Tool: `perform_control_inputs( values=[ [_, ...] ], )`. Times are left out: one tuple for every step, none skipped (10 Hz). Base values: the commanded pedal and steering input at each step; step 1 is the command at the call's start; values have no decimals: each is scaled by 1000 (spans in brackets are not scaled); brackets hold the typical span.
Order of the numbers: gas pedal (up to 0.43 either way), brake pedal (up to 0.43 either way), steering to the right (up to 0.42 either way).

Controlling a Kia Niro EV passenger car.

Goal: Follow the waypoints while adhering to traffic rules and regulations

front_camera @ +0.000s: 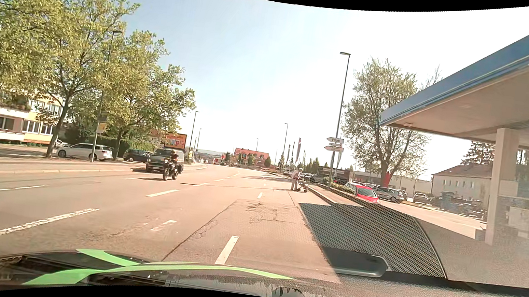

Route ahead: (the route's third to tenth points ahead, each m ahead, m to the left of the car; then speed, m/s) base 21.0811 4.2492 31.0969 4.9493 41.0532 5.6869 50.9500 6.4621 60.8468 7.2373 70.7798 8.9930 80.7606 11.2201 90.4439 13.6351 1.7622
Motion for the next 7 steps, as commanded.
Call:
perform_control_inputs(
  values=[
    [0, 128, 6],
    [0, 140, 7],
    [0, 146, 7],
    [0, 146, 7],
    [0, 146, 7],
    [0, 146, 7],
    [0, 146, 7]
  ],
)
